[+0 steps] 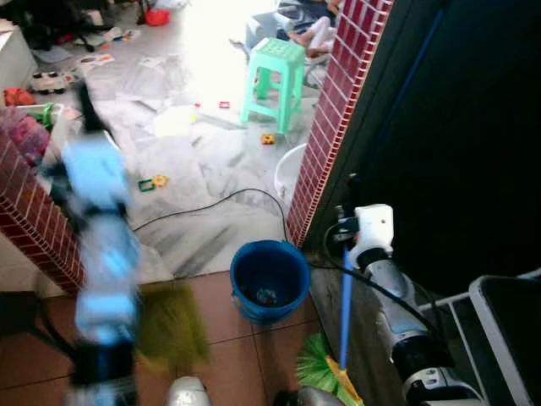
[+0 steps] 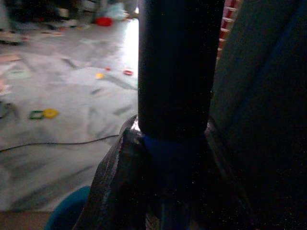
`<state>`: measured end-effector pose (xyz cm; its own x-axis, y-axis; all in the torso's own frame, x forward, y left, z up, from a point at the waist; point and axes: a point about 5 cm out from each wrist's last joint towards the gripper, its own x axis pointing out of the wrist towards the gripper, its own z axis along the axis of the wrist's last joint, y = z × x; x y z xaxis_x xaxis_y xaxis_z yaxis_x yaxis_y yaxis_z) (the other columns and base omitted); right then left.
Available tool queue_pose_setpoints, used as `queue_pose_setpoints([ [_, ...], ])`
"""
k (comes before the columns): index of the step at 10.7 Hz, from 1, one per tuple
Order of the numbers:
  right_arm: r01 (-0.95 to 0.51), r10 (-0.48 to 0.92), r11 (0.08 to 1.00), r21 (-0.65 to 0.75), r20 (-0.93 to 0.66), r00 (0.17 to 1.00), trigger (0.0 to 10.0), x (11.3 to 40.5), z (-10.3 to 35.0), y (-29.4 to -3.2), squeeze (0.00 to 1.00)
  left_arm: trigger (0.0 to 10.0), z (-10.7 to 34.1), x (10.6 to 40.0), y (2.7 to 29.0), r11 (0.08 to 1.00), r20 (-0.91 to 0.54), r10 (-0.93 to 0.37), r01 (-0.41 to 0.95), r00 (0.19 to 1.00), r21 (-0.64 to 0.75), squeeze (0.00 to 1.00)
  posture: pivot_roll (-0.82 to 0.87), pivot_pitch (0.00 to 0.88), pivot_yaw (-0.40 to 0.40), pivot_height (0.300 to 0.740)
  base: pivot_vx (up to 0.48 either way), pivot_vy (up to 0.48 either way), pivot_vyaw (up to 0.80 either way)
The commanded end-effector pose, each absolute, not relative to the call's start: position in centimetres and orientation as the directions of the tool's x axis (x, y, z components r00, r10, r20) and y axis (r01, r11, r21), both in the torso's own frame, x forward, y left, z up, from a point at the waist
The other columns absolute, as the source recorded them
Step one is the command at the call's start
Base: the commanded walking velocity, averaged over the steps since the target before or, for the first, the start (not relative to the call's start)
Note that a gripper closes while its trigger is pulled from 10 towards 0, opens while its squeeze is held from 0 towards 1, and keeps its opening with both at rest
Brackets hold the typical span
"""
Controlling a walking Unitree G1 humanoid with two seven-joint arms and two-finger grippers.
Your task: Sweep floor
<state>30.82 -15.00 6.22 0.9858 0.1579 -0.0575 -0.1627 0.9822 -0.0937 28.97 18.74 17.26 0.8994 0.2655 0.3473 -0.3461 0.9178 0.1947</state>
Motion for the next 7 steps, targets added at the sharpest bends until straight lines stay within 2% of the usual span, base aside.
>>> queue_pose_setpoints([
  [1, -0.173, 0.174, 0.982, -0.073, 0.005, 0.985, 10.0, 31.2, 7.4, -14.7, 0.0, 10.0, 18.6, 28.8, 17.3, 0.935, 0.406, 0.197, -0.296, 0.892, 0.197, 0.0, 0.05, 0.0, -0.088, 0.74, 0.0, 0.39, 0.78],
  [7, -0.206, 0.207, 0.977, -0.061, 0.015, 0.978, 10.0, 31.1, 7.5, -14.3, 0.0, 10.0, 17.5, 28.7, 15.6, 0.957, 0.363, 0.132, -0.214, 0.922, 0.195, 0.0, 0.04, 0.0, -0.071, 0.74, 0.0, 0.48, 0.75],
])
